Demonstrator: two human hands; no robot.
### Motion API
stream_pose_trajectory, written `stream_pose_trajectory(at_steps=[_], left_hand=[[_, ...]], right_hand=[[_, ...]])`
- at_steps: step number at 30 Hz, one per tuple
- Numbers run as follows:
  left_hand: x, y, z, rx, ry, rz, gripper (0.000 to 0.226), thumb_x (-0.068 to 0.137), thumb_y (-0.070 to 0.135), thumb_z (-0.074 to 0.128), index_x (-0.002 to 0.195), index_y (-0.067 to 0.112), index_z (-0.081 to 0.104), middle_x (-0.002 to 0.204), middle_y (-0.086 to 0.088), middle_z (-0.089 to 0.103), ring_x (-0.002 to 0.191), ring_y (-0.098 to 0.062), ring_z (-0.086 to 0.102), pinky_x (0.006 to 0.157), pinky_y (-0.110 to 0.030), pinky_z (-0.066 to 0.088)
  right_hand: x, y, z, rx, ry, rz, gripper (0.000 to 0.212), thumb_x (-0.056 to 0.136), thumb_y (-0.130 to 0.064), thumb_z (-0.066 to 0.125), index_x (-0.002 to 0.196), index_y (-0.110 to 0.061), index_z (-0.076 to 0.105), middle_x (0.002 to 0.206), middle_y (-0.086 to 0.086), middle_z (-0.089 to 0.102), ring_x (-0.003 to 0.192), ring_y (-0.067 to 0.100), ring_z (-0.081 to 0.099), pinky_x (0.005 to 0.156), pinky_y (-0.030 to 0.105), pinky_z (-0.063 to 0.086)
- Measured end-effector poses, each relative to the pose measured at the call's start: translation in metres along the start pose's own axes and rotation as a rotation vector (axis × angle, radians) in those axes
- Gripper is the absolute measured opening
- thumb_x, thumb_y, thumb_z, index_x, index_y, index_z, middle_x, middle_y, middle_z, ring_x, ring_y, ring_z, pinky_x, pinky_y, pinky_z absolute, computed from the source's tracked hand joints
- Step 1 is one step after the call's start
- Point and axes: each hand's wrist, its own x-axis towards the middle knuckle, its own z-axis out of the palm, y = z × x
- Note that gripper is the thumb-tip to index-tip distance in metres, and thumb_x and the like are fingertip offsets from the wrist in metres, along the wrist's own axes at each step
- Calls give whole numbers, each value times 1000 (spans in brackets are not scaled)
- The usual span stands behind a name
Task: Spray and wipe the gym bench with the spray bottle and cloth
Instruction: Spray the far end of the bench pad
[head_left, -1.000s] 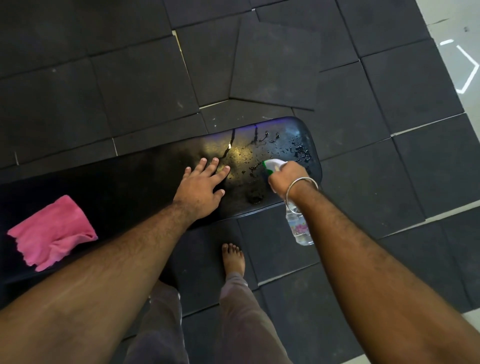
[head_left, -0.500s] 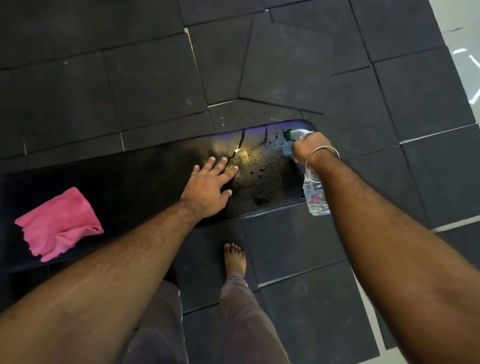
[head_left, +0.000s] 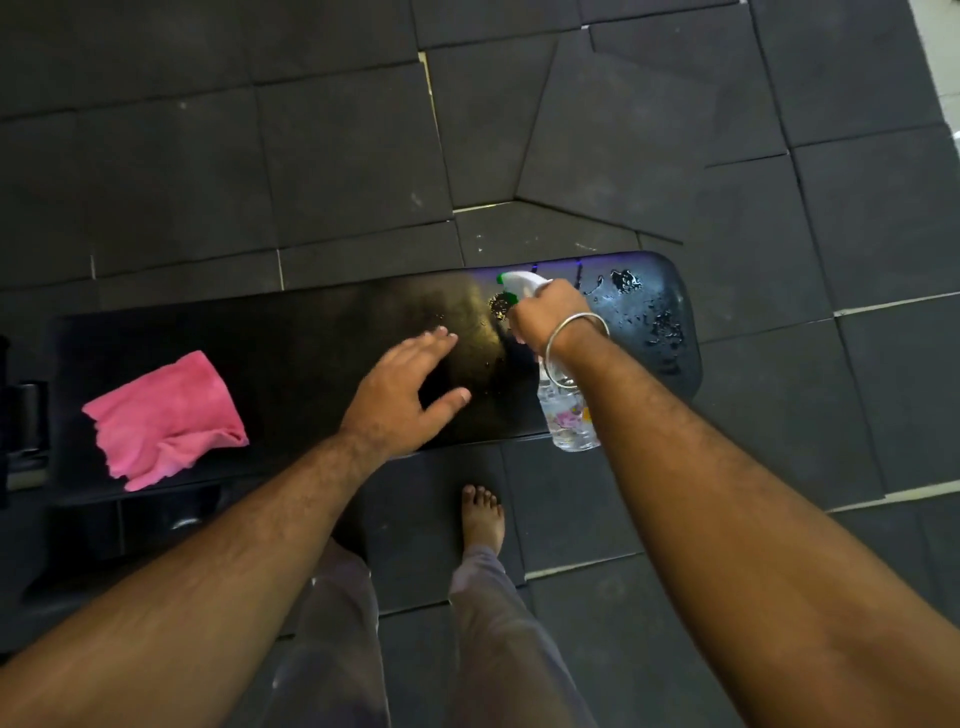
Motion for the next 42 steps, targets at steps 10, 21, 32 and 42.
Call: stream_pose_trajectory(at_steps=[10, 21, 32, 42], left_hand=[[-14, 20, -28, -459, 60, -280, 77, 55, 61, 96, 122, 57, 58, 111, 32, 74, 98, 10, 72, 84, -15, 60], [-39, -116, -108, -407, 507, -559, 79, 52, 53, 92, 123, 38, 61, 105, 17, 76, 94, 1, 75, 89, -33, 64], [-39, -221, -155, -268, 578, -530, 80, 55, 56, 95, 125, 41, 58, 102, 26, 71, 91, 13, 67, 78, -13, 55], [-63, -248, -153, -221, 529, -404, 88, 64, 50, 99, 138, 26, 58, 124, 26, 63, 127, -22, 60, 116, -60, 42]], right_hand=[[-41, -82, 32, 948, -101, -134, 34, 67, -3, 69, 100, -13, 69, 86, 9, 62, 60, 16, 58, 59, 35, 52], [-57, -76, 131, 116, -309, -369, 88, 67, -47, 83, 145, -16, 55, 144, 1, 60, 130, 15, 58, 101, 27, 47], [-91, -95, 273, -316, -224, -536, 38, 93, -42, 72, 118, -14, 72, 114, 9, 75, 107, 32, 69, 88, 37, 54], [-99, -135, 344, -395, -165, -307, 22, 92, -31, 65, 107, -15, 66, 113, 12, 73, 106, 38, 70, 73, 35, 42]])
